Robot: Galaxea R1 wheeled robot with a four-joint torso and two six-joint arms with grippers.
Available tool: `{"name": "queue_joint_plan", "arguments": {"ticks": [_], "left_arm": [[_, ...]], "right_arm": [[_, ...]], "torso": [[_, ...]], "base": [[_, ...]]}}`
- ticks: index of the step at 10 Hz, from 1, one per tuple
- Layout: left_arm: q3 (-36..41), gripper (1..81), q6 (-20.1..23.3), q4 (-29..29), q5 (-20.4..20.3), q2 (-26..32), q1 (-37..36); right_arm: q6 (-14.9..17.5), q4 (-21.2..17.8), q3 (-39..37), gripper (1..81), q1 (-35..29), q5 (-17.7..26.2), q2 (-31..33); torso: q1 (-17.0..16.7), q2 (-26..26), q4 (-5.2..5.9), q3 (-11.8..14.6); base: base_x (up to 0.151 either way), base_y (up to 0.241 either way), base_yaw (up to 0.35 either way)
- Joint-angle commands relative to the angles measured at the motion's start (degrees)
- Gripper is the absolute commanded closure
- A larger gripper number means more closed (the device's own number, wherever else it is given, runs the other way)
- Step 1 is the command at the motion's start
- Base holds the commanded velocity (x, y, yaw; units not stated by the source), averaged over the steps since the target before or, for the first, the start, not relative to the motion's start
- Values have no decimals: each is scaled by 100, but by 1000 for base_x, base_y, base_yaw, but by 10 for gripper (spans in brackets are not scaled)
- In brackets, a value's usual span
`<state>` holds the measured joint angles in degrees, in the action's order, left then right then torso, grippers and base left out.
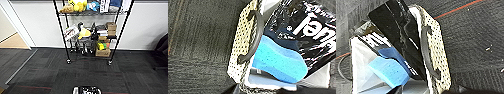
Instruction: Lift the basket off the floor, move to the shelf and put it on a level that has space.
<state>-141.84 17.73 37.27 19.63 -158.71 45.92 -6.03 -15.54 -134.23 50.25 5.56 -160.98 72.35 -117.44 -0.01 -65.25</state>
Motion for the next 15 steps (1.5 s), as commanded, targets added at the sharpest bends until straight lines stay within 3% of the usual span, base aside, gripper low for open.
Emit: {"name": "queue_joint_plan", "arguments": {"ticks": [1, 2, 4, 10, 11, 15], "left_arm": [[-46, 10, -15, 26, 437, 120, -764], [-124, 10, -15, 0, 481, 103, -843], [-371, 10, -23, 0, 683, 49, -1010], [-793, 10, -15, 9, 903, -205, -1230], [-793, 10, -15, -9, 894, -346, -1204], [-881, 10, -6, -18, 876, -698, -1195]], "right_arm": [[-3, -107, 38, 10, -677, 349, 107], [-3, -177, -5, 10, -765, 559, 133], [-3, -195, -58, 10, -950, 578, 133], [-3, -344, -93, 10, -1135, 648, 46], [-3, -344, -137, 10, -1126, 648, -16], [-3, -335, -735, 10, -1082, 648, -587]], "torso": [[352, -547, 0, 24], [448, -689, 0, -107], [643, -1002, 0, -190], [1412, -2212, 0, -203], [1159, -1825, 0, -203], [1290, -2028, 0, -203]], "base": [[0, 0, 0], [0, 0, 0], [0, 0, 0], [0, 0, 0], [0, 0, 0], [0, 0, 0]]}}
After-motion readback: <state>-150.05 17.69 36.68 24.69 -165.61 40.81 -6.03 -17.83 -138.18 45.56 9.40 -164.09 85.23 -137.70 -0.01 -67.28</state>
